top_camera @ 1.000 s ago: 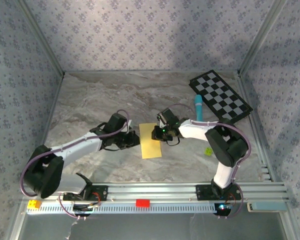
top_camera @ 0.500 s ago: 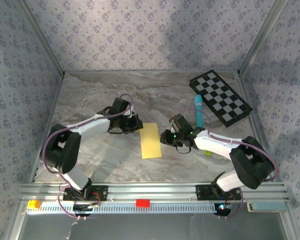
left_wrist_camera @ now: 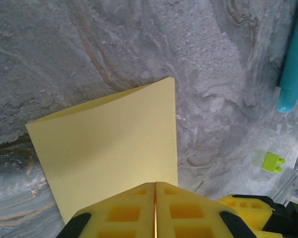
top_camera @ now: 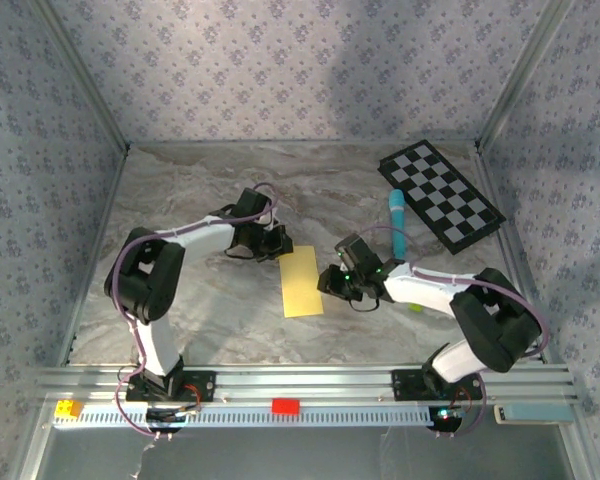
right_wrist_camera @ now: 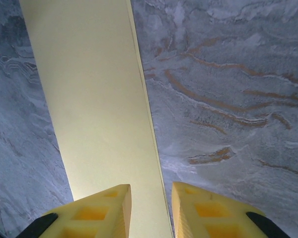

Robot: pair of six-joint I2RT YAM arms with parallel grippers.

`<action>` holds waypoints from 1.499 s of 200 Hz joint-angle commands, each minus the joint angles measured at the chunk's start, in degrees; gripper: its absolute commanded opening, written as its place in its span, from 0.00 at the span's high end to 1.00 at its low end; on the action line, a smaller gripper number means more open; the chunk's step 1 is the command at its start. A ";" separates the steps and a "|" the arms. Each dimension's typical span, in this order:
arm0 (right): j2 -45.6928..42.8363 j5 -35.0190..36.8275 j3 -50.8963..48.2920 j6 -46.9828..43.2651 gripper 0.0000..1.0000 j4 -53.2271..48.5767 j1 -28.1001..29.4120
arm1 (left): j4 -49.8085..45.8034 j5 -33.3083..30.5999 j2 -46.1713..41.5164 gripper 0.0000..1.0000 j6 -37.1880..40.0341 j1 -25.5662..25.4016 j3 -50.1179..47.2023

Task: Fold a paper plane with a square sheet of paper (pick it up from the middle)
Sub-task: Fold the triangle a second time at the center of the table.

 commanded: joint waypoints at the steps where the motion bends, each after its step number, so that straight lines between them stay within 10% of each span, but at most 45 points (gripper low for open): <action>1: 0.98 -0.89 0.61 1.46 0.71 0.03 0.73 | -0.69 0.63 2.59 0.92 1.26 0.94 1.80; 300: 3.13 -8.92 -3.65 8.61 0.60 11.67 1.44 | 1.09 0.59 8.37 0.93 4.49 2.73 -1.30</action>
